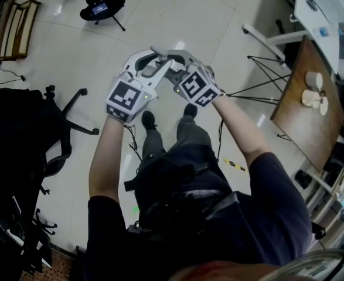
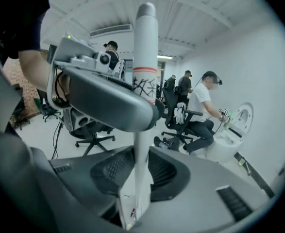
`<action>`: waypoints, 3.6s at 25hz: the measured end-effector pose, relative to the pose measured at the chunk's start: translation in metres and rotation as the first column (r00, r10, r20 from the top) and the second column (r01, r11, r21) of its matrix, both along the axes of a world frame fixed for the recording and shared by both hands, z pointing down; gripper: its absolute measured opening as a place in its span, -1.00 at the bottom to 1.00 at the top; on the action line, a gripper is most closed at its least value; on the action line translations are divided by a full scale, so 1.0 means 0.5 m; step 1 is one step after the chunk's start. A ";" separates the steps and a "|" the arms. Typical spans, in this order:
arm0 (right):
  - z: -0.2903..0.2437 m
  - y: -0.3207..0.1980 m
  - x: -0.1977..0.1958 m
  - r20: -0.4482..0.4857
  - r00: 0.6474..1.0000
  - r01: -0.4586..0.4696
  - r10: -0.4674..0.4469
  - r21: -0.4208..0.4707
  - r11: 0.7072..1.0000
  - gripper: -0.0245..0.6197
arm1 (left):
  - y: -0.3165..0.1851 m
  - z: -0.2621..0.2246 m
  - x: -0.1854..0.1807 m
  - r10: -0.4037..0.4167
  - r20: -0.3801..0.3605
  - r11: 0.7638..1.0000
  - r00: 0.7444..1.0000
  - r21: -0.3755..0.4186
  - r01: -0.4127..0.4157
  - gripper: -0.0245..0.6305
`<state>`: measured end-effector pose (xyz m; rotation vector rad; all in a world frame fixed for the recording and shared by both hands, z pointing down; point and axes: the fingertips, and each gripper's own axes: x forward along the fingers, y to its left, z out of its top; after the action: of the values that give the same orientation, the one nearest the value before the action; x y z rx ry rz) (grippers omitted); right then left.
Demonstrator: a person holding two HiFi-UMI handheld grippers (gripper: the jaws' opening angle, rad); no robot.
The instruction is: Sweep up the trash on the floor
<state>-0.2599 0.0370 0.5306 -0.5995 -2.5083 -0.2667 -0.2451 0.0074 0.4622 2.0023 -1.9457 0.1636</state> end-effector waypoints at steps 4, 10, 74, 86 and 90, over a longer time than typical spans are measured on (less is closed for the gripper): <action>-0.110 0.040 -0.004 0.053 0.999 0.002 0.000 -0.044 0.999 -0.60 | 0.047 -0.111 -0.014 -0.059 0.085 0.995 0.995 0.086 0.052 -0.51; -0.211 0.084 -0.008 0.080 0.995 -0.049 0.058 -0.116 0.992 -0.60 | 0.218 -0.059 -0.014 -0.241 0.171 0.968 0.955 -0.030 0.250 -0.43; 0.010 0.243 -0.111 0.052 0.919 -0.363 0.390 -0.272 0.891 -0.56 | 0.292 0.502 -0.142 0.010 0.210 0.881 0.978 -0.464 0.091 -0.66; 0.067 0.108 0.005 0.029 0.869 -0.480 0.493 -0.191 0.856 -0.56 | 0.152 0.554 -0.033 0.010 0.174 0.887 0.985 -0.457 0.072 -0.65; 0.080 0.068 0.049 0.004 0.848 -0.520 0.530 -0.187 0.833 -0.57 | 0.120 0.566 0.009 0.024 0.150 0.885 0.988 -0.464 0.049 -0.65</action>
<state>-0.2356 0.0712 0.5703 0.0575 -2.6496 0.1556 -0.2407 0.0675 0.7451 1.6929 -1.7857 0.7302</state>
